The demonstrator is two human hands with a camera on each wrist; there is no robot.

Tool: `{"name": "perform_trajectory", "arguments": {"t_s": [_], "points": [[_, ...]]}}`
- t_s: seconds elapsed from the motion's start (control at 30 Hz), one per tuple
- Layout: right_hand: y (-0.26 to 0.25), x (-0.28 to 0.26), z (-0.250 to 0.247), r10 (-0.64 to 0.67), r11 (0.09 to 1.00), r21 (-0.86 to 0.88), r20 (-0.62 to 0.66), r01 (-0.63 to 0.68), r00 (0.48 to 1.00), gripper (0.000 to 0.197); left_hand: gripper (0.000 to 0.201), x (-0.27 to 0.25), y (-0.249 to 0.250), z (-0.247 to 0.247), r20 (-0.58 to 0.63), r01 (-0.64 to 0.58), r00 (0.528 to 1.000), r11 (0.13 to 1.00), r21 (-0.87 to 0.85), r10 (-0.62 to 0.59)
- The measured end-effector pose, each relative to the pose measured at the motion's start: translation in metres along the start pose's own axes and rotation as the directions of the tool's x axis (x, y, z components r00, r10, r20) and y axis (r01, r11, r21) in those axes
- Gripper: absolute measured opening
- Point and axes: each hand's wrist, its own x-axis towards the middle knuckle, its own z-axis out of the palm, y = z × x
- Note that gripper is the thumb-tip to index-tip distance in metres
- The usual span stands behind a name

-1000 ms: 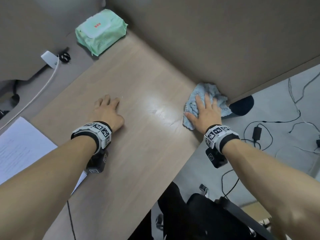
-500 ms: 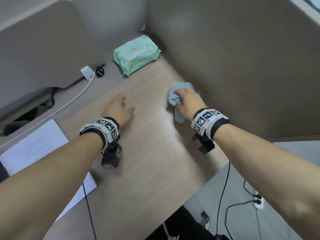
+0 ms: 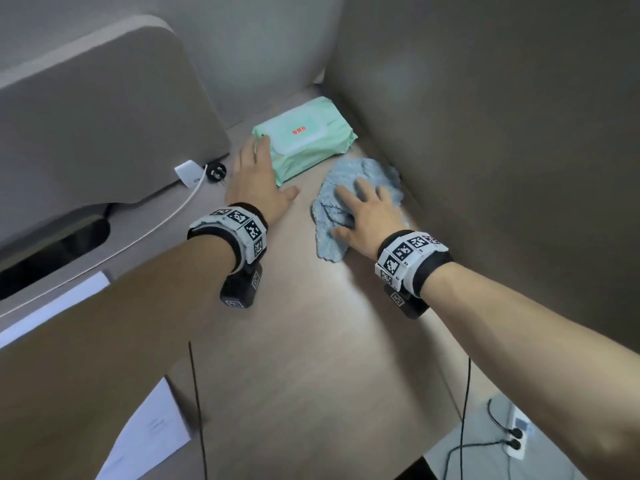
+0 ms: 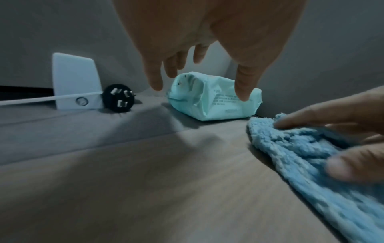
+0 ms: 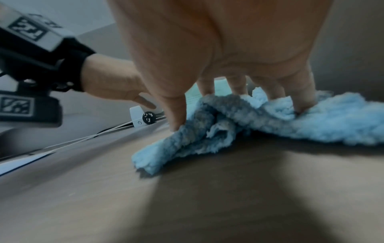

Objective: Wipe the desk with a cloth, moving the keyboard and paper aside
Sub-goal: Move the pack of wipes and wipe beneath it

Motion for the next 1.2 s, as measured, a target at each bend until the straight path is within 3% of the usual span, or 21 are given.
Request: {"name": "perform_trajectory", "arguments": {"t_s": [0.1, 0.27, 0.4, 0.6, 0.77, 0.87, 0.93, 1.03, 1.13, 1.2], "points": [[-0.003, 0.009, -0.001, -0.008, 0.996, -0.086, -0.014, 0.006, 1.000, 0.063, 0.102, 0.027, 0.006, 0.000, 0.022, 0.011, 1.000, 0.998, 0.064, -0.013], [0.008, 0.022, -0.015, -0.038, 0.997, -0.070, -0.053, 0.034, 0.998, 0.053, 0.108, 0.058, 0.009, 0.004, 0.086, 0.009, 0.996, 0.985, 0.174, -0.024], [0.016, 0.029, -0.022, -0.034, 0.999, -0.011, -0.049, 0.034, 0.998, 0.049, 0.097, 0.064, 0.017, 0.000, 0.098, 0.049, 0.993, 0.988, 0.144, -0.064], [0.019, 0.034, -0.034, 0.067, 0.986, 0.158, -0.089, -0.052, 0.994, 0.045, 0.076, 0.025, 0.016, -0.021, 0.090, 0.105, 0.990, 0.993, 0.060, -0.110], [0.004, 0.059, -0.048, 0.070, 0.978, 0.208, -0.194, -0.029, 0.978, 0.045, 0.068, -0.031, -0.040, -0.043, 0.110, 0.203, 0.974, 0.979, -0.025, -0.200], [-0.014, 0.083, -0.044, 0.046, 0.992, 0.123, -0.177, -0.025, 0.983, 0.047, 0.070, -0.060, -0.079, -0.057, 0.112, 0.292, 0.951, 0.956, -0.026, -0.287], [-0.033, 0.094, -0.038, 0.004, 1.000, 0.006, -0.136, -0.004, 0.991, 0.046, 0.070, -0.078, -0.099, -0.066, 0.101, 0.330, 0.939, 0.944, 0.003, -0.329], [-0.075, 0.090, -0.017, -0.215, 0.971, -0.117, -0.070, 0.206, 0.974, 0.047, 0.067, -0.102, -0.120, -0.078, 0.108, 0.330, 0.937, 0.943, 0.030, -0.332], [-0.110, 0.066, 0.017, -0.460, 0.864, -0.197, 0.066, 0.464, 0.885, 0.056, 0.067, -0.119, -0.134, -0.086, 0.097, 0.369, 0.925, 0.929, 0.010, -0.368], [-0.112, 0.056, 0.022, -0.521, 0.820, -0.205, 0.117, 0.534, 0.846, 0.060, 0.066, -0.125, -0.141, -0.092, 0.078, 0.401, 0.913, 0.916, 0.010, -0.401]]}}
